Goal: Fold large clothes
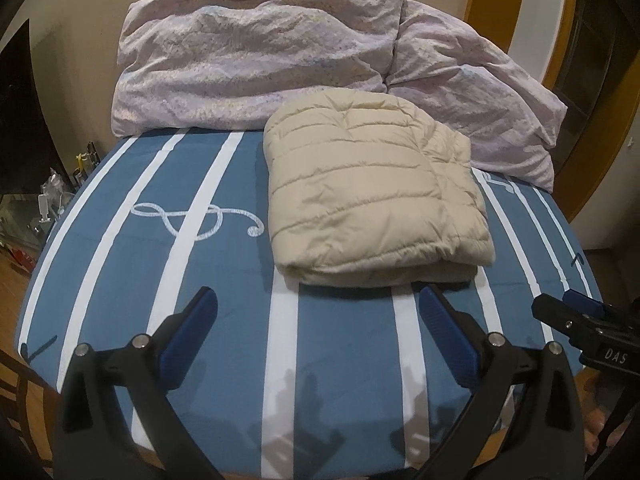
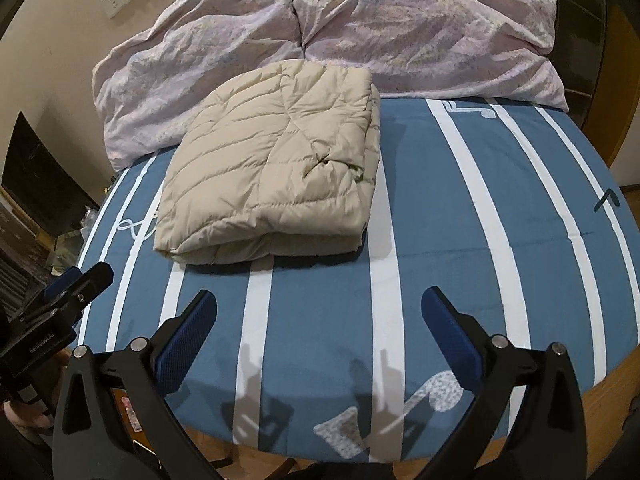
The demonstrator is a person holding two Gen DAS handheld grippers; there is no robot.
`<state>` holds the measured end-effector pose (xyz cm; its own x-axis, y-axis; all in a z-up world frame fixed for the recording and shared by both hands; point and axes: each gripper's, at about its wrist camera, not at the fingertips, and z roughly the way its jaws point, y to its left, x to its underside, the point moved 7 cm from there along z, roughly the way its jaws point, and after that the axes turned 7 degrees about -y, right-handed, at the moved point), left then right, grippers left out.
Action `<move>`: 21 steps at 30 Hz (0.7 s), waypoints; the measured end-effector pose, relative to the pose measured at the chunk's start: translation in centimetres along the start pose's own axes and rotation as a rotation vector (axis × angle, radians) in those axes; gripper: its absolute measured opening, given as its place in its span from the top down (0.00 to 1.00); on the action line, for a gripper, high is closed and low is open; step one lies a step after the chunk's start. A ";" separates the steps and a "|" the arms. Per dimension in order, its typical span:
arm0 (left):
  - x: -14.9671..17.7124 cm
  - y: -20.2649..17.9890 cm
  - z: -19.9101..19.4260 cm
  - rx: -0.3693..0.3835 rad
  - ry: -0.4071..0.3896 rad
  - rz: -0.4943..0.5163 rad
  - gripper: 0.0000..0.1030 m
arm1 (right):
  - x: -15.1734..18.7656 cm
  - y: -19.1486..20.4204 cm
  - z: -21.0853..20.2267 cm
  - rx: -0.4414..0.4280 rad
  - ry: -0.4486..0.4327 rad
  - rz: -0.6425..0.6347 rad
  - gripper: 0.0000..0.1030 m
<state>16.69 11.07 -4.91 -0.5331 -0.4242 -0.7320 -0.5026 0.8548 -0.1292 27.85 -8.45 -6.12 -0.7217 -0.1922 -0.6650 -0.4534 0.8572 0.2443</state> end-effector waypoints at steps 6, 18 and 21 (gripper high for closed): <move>1.0 0.4 -1.1 0.019 0.009 -0.032 0.03 | 0.8 0.9 -0.9 -0.020 0.002 -0.013 0.01; 2.3 0.6 -2.4 0.056 0.031 -0.065 0.03 | 2.4 2.0 -1.8 -0.058 0.026 -0.013 0.01; 2.4 0.5 -2.5 0.061 0.034 -0.066 0.03 | 2.7 2.0 -2.0 -0.059 0.028 -0.011 0.01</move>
<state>13.44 9.68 -5.05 -0.5231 -0.4895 -0.6977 -0.4960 0.8405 -0.2179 23.96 -8.16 -5.99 -0.7308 -0.2154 -0.6477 -0.4908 0.8253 0.2792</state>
